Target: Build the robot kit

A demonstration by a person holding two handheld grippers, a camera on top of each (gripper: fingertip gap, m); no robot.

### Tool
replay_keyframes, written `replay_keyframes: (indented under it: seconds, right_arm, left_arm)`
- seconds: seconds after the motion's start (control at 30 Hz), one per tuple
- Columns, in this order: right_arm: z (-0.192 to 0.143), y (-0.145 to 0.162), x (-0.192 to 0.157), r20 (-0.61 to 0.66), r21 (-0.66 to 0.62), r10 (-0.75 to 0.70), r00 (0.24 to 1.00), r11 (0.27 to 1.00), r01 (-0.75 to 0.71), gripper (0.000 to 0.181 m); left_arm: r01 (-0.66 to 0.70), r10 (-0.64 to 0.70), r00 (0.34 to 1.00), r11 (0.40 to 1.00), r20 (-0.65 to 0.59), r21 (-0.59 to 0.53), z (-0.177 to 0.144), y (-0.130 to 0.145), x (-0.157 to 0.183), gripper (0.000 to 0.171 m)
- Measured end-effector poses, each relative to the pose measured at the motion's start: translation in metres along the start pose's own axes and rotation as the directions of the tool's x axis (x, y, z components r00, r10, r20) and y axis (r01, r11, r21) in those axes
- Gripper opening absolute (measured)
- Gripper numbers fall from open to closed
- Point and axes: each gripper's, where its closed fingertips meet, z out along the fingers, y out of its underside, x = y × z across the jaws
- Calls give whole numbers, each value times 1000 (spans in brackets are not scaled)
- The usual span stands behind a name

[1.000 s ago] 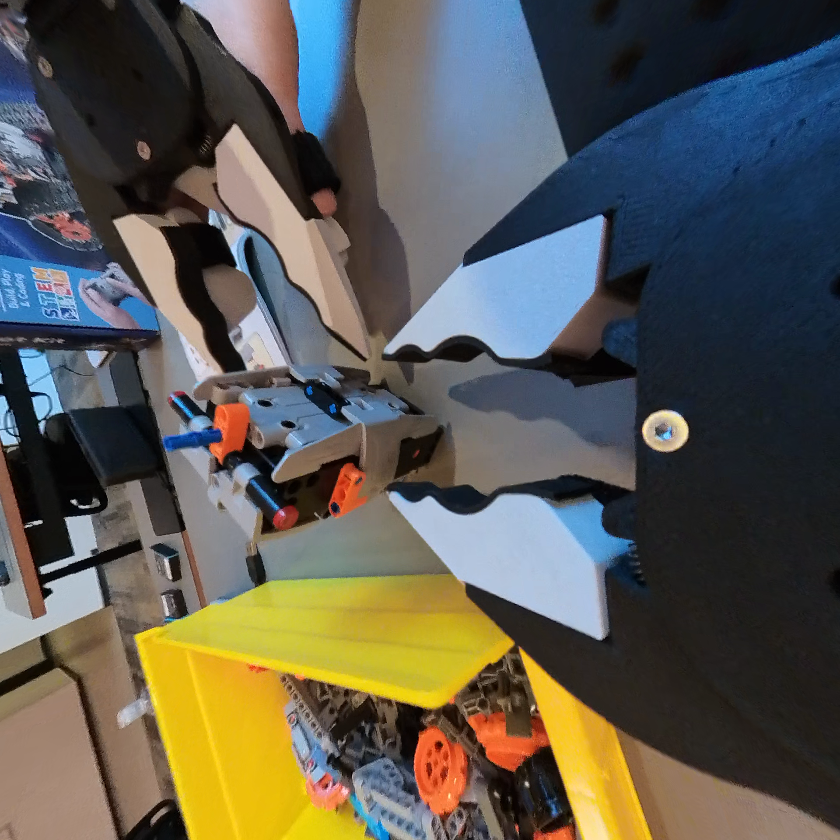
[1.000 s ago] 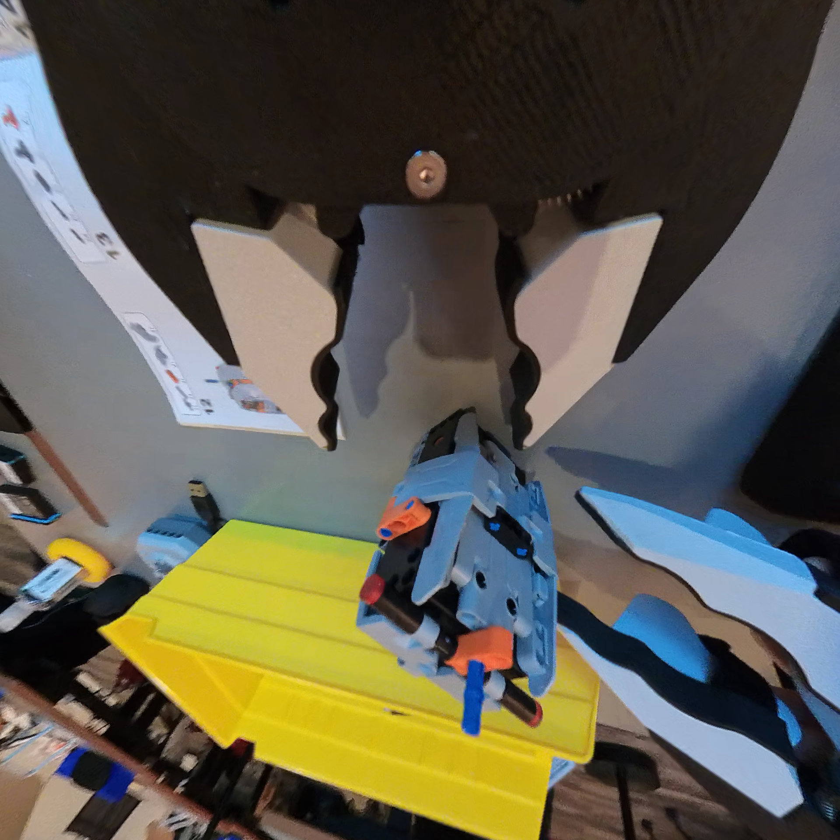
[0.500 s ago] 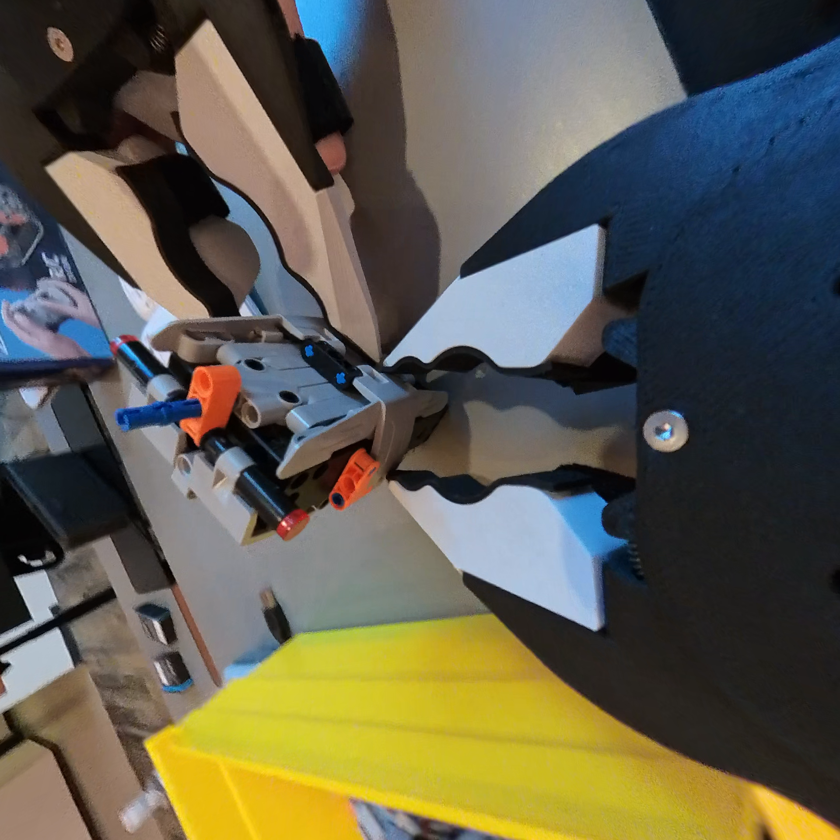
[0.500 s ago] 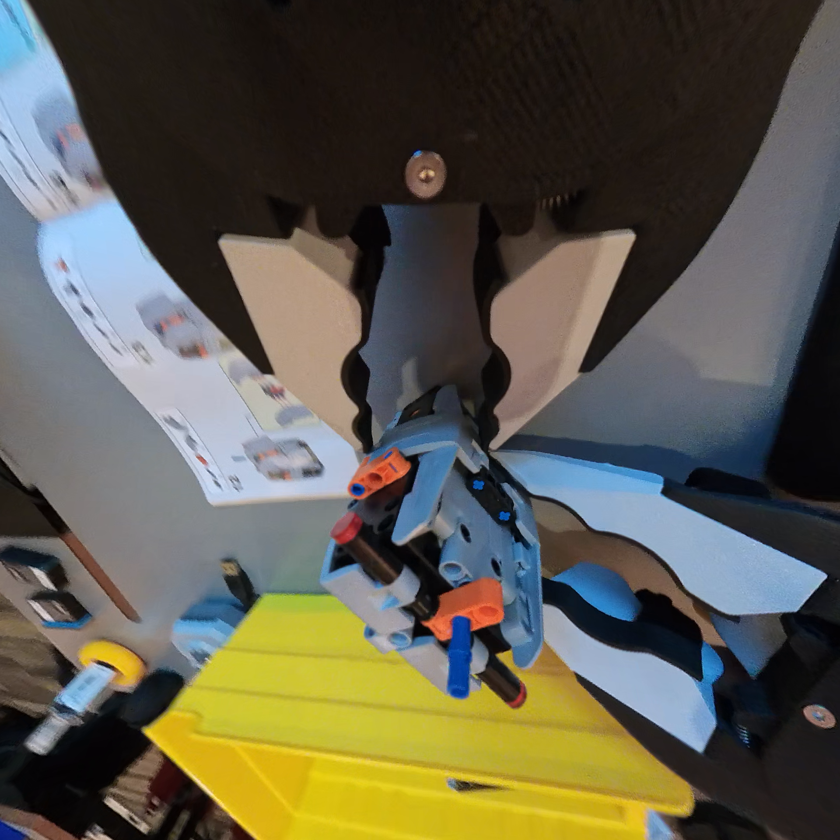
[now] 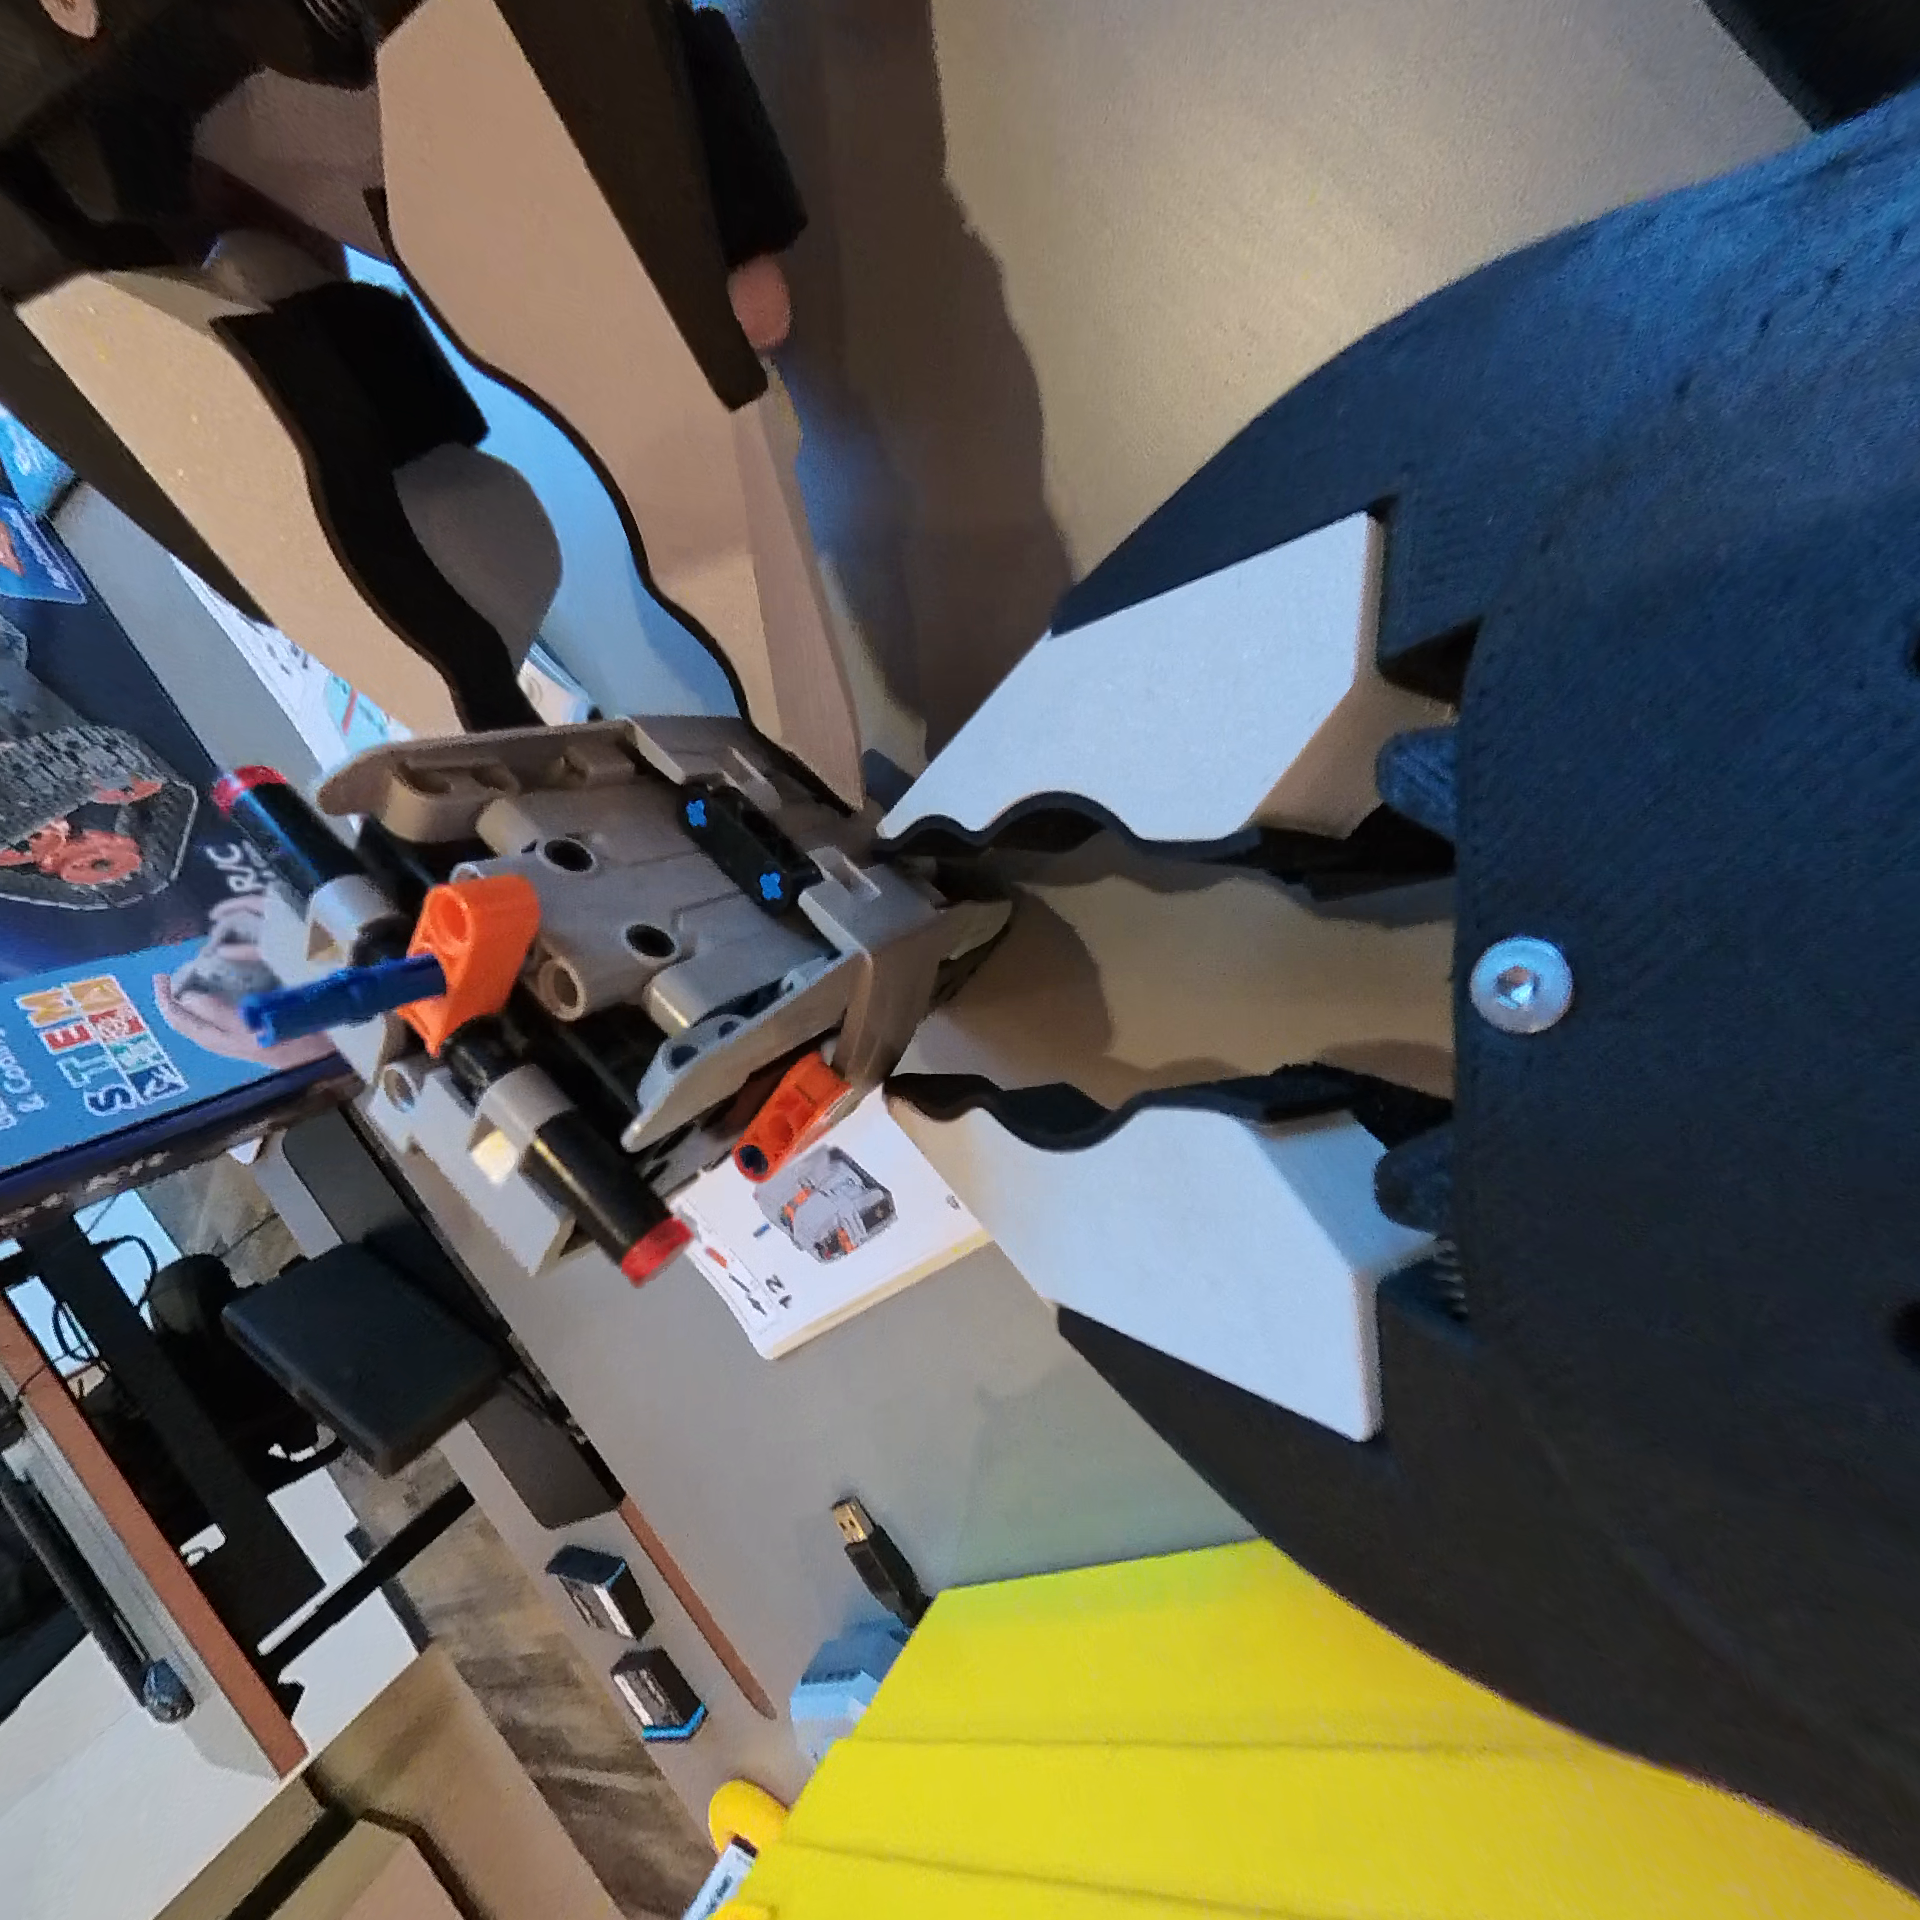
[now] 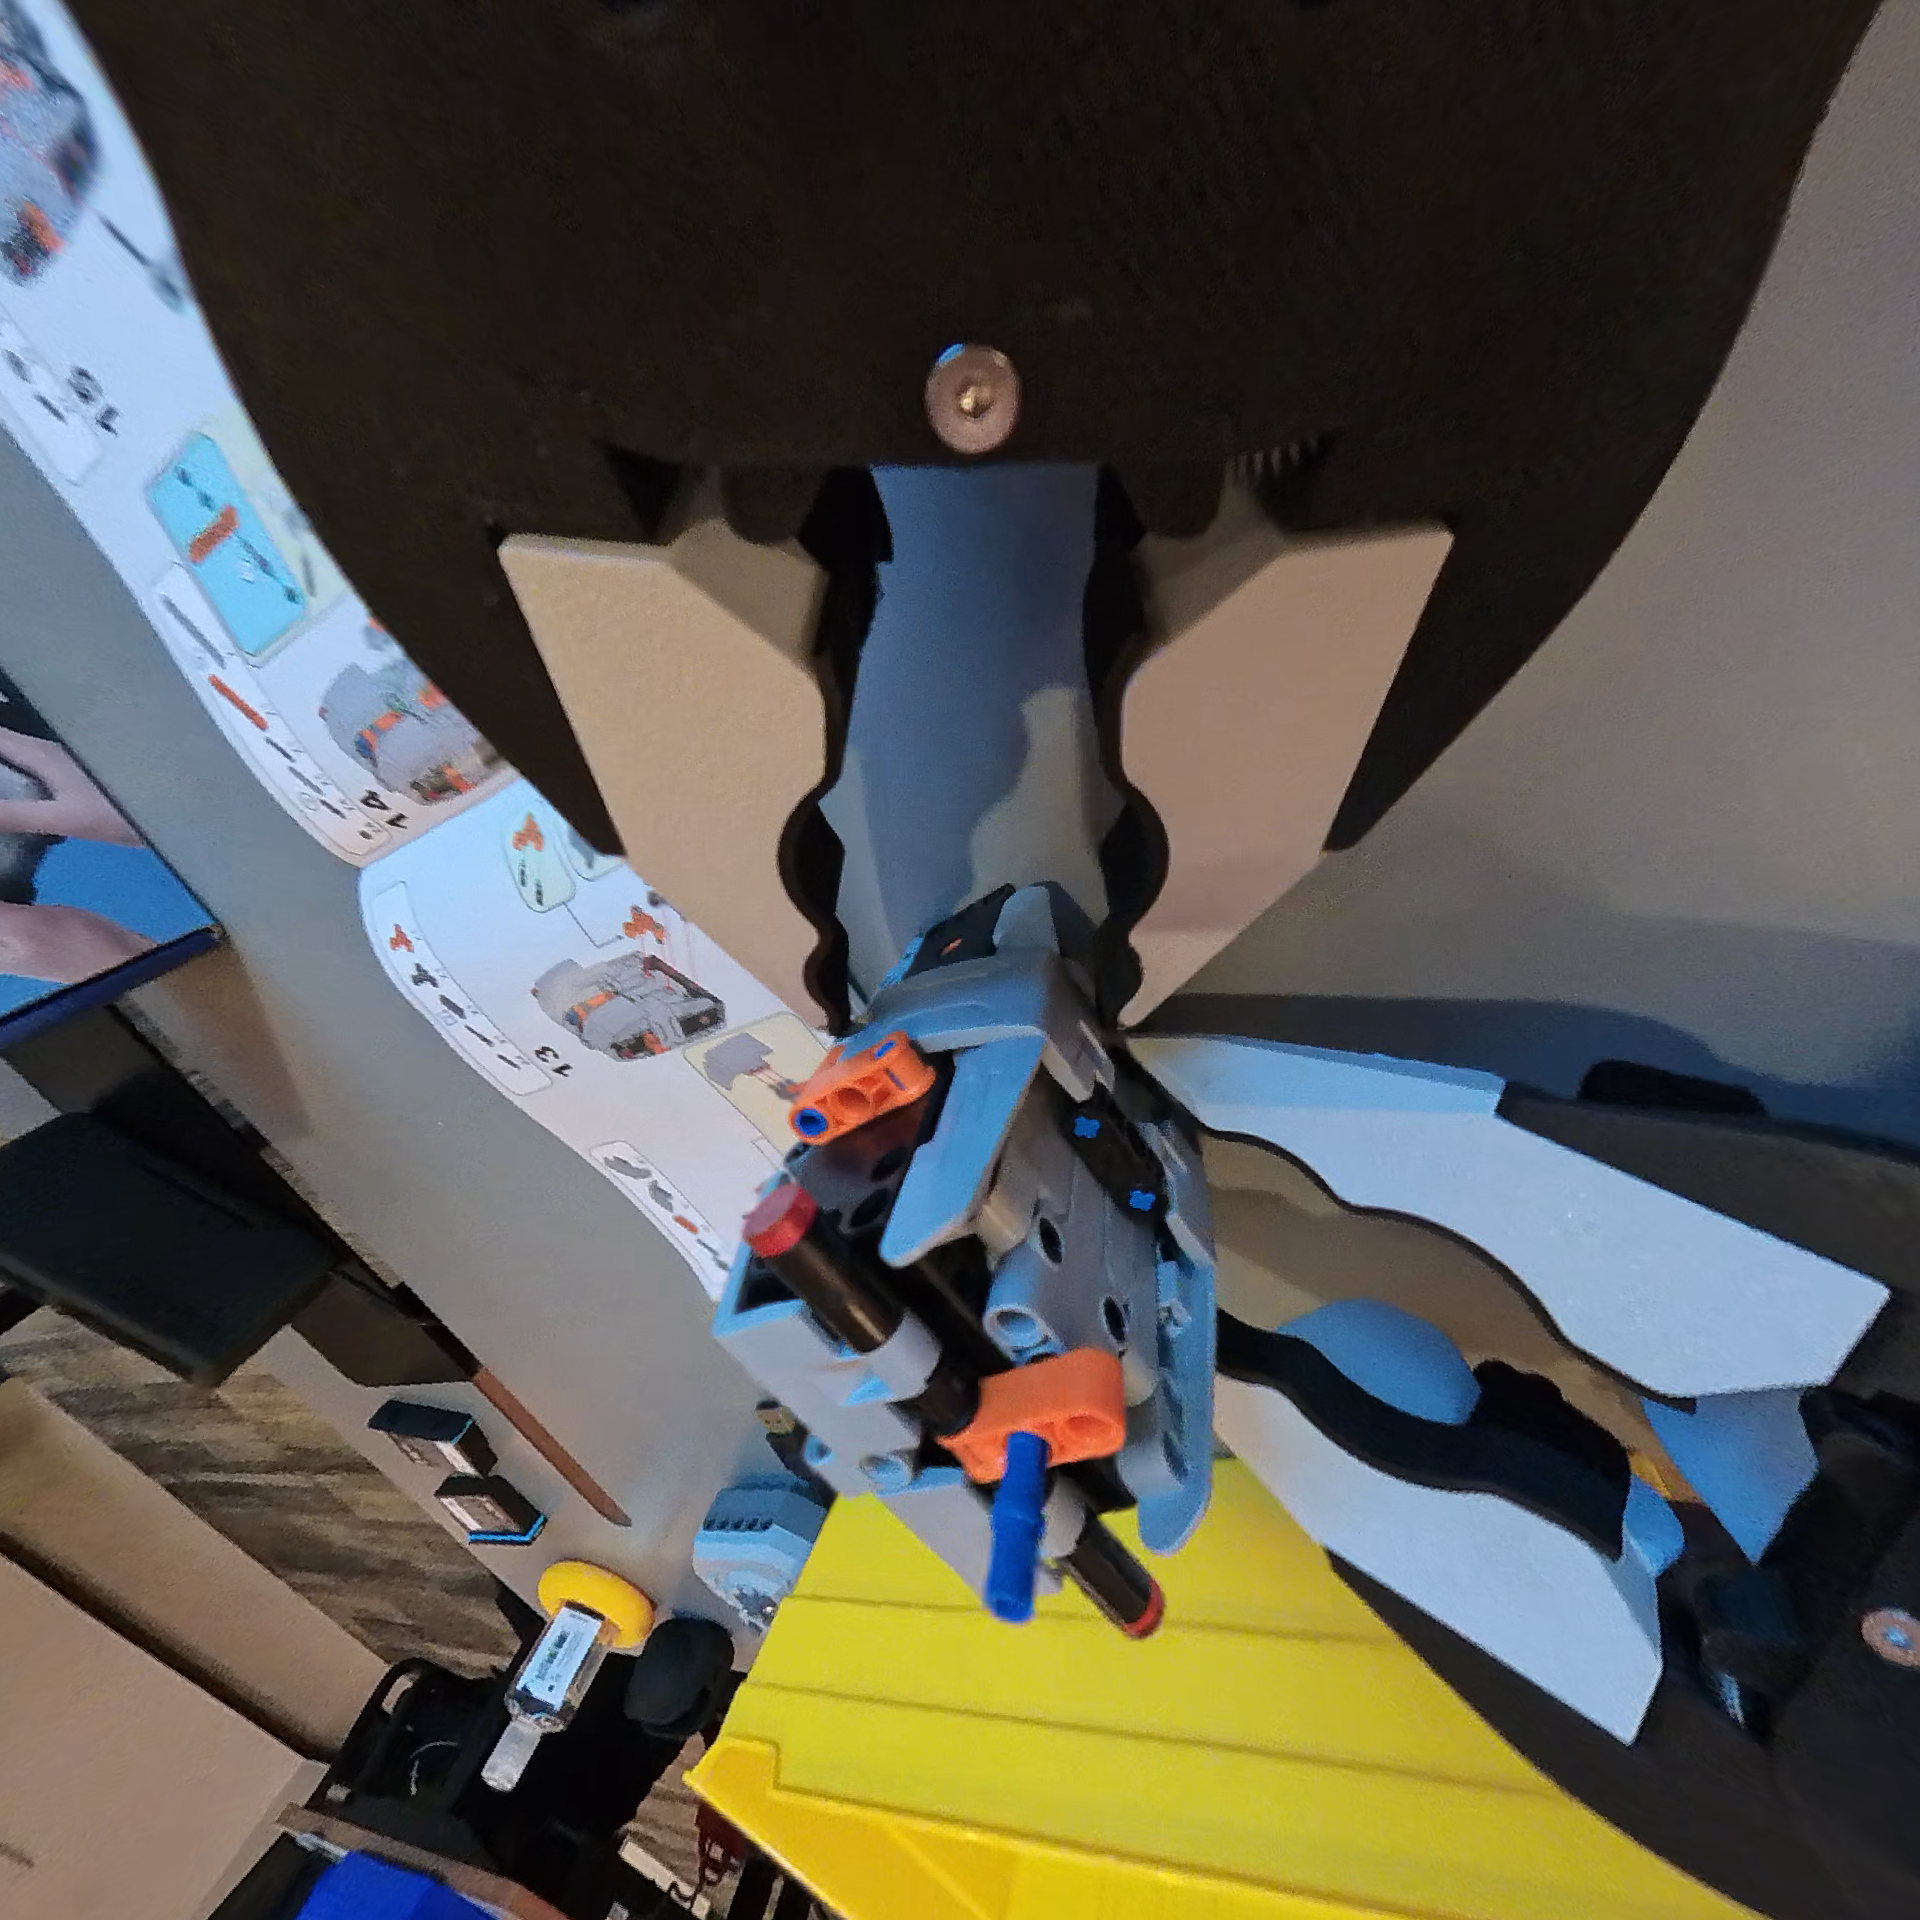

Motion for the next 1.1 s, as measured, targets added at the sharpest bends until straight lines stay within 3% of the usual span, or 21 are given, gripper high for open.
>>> replay_keyframes:
  seconds: [0.3, 0.43, 0.63, 0.73, 0.8, 0.83, 0.9, 0.97, 1.1]
  right_arm:
    - [30, -17, -22, 88, 0, -47, 995, 999, 47, 46]
    - [25, -12, -26, 102, 12, -64, 993, 998, 63, 54]
    - [16, -20, -16, 105, 69, -115, 988, 992, 108, 66]
    - [19, -38, -11, 184, 149, -120, 975, 984, 93, 87]
    - [28, -51, -16, 307, 243, -149, 940, 967, 74, 101]
    - [34, -50, -25, 400, 217, -118, 909, 976, 31, 106]
    - [44, -47, -43, 531, 135, -56, 846, 991, -19, 97]
    - [50, -49, -48, 547, 124, -28, 837, 991, -48, 94]
    - [47, -55, -55, 609, 119, 29, 793, 985, -128, 95]
  left_arm:
    - [63, -54, 987, 996, 151, -56, -21, 23, -30, 40]
    - [86, -85, 977, 996, 198, 1, -35, 19, -35, 47]
    - [186, -205, 969, 973, 138, 134, -47, 6, -41, 43]
    - [219, -224, 973, 971, 56, 92, -37, 8, -36, 58]
    - [240, -245, 969, 965, 32, 102, -37, 7, -37, 57]
    - [246, -251, 968, 962, 30, 118, -38, 5, -38, 56]
    - [250, -257, 965, 960, 44, 127, -39, 4, -40, 54]
    - [239, -251, 963, 963, 94, 121, -43, 8, -45, 44]
    - [278, -289, 950, 955, 115, 103, -61, 16, -43, 46]
